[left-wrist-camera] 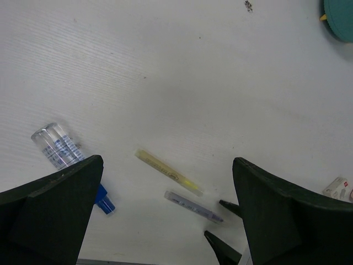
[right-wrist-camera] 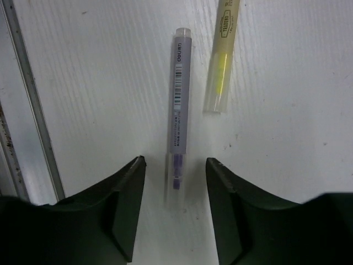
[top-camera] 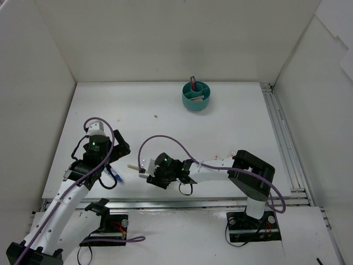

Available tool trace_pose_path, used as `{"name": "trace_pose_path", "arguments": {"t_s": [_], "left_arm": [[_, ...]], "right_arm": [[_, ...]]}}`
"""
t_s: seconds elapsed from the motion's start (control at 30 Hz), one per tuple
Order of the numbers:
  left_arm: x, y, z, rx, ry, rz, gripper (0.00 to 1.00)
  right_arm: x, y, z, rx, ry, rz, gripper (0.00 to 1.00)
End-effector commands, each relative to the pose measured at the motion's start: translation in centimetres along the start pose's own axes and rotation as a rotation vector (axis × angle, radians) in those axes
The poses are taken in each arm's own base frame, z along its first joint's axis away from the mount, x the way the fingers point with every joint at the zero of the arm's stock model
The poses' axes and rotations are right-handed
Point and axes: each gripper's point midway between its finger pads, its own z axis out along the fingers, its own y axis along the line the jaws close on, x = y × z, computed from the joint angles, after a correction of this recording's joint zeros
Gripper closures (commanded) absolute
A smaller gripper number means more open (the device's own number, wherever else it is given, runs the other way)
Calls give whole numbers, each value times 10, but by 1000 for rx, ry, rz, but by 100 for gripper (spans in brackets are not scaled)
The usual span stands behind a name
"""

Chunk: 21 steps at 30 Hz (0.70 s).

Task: Sort the stationery into containers
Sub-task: Pick up the pen from the center of the board.

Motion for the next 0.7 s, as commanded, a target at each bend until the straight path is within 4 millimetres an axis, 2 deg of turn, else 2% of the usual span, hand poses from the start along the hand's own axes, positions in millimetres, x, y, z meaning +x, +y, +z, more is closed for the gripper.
{"name": "trace_pose_path", "arguments": {"t_s": [0.0,0.07,0.2,0.27,0.33,0.37,0.43,0.47,0.5,0.57,0.6,0.67], "left_arm": [[-11,1,-1,-9,-43,11,0],[-12,0,-1,-7,-45,10,0],[-12,0,2,-8,-46,12,0],[-13,-2,4,-7,-43,12,0],[-13,-2,5,-9,-40,15,0],[-13,-2,5,-10,-42,18,0],[-14,-2,6,-13,-42,21,0],[-16,-3,6,-12,-47,20,0],[-16,-3,6,-13,-45,23,0],[-18,-5,8,-10,-49,24,0],[-19,-7,9,-6,-50,23,0],[-19,-8,12,-12,-41,29,0]], "right_arm": [[-4,-3,0,53,-1,3,57],[2,0,-3,59,12,-9,73],[6,2,-12,54,19,-29,87],[5,2,-18,63,19,-42,100],[8,1,-26,64,41,-66,100],[1,-2,-35,76,23,-76,100],[5,-3,-49,78,56,-132,100],[-2,-10,-62,117,42,-146,100],[2,-14,-70,134,67,-178,100],[-11,-29,-90,199,36,-197,100],[-10,-39,-99,215,43,-209,100],[-24,-66,-121,324,25,-208,100]]}}
